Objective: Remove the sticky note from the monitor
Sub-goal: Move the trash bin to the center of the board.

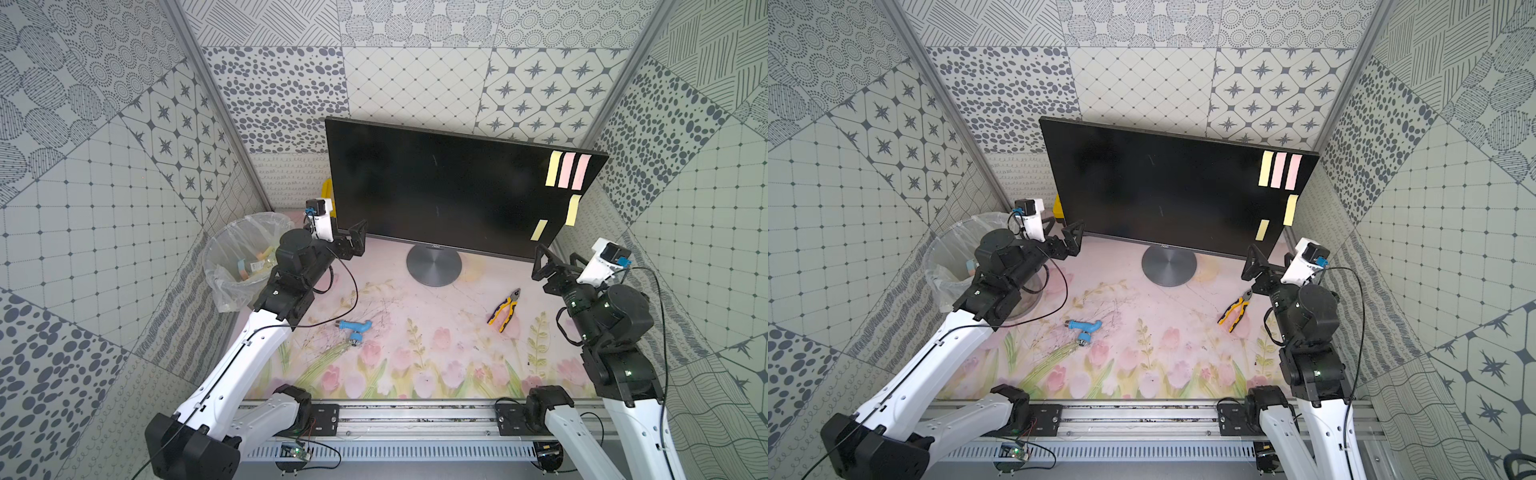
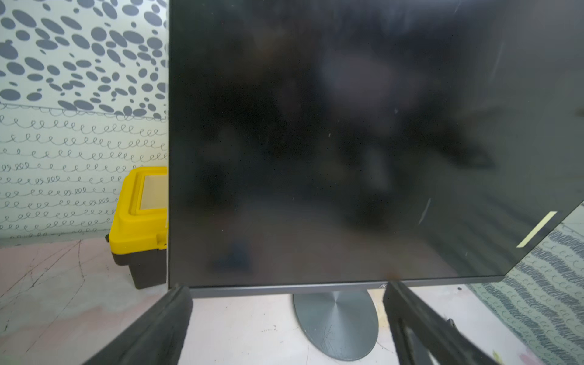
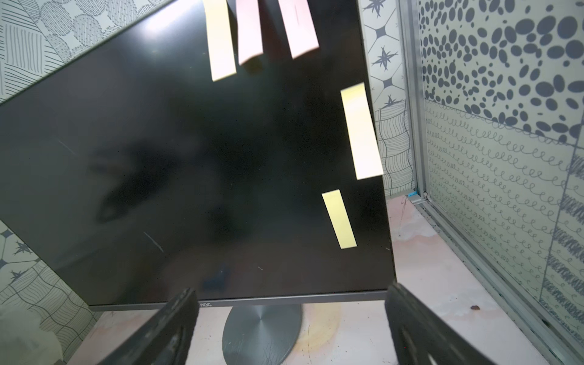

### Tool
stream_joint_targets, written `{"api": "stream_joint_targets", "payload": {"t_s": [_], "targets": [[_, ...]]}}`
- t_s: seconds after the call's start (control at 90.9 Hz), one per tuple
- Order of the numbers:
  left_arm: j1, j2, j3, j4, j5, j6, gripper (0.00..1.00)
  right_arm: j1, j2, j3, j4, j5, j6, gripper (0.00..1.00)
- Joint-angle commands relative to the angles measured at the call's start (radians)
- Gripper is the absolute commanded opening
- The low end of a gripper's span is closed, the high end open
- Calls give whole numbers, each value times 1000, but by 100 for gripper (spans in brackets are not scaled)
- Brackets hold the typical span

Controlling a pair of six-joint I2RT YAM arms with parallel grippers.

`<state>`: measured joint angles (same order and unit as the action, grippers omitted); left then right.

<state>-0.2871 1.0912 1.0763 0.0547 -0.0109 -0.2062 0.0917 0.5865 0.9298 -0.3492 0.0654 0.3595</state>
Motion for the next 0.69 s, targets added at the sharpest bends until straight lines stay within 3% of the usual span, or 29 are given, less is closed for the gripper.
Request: {"api": "stream_joint_targets", "payload": {"t_s": [0.0,0.088,0.231,0.286,0.396,0.495,0.682], "targets": [[-6,57,147,-145,58,-64,99,-46,48,82,-6,-75,13,96],[-6,79,191,-183,70,-81,99,-128,101,141,-23,-187,47,96],[22,97,264,-276,64,-108,99,-361,173,194,-28,-471,186,94],[51,110,317,-356,65,-121,99,-422,182,201,-30,-524,206,93],[130,161,470,-574,47,-143,99,-447,177,198,-35,-531,209,95],[169,220,603,-807,-52,-134,97,-463,170,180,-38,-501,252,96],[223,272,643,-1044,-257,-83,93,-475,151,170,-97,-406,328,97]]}}
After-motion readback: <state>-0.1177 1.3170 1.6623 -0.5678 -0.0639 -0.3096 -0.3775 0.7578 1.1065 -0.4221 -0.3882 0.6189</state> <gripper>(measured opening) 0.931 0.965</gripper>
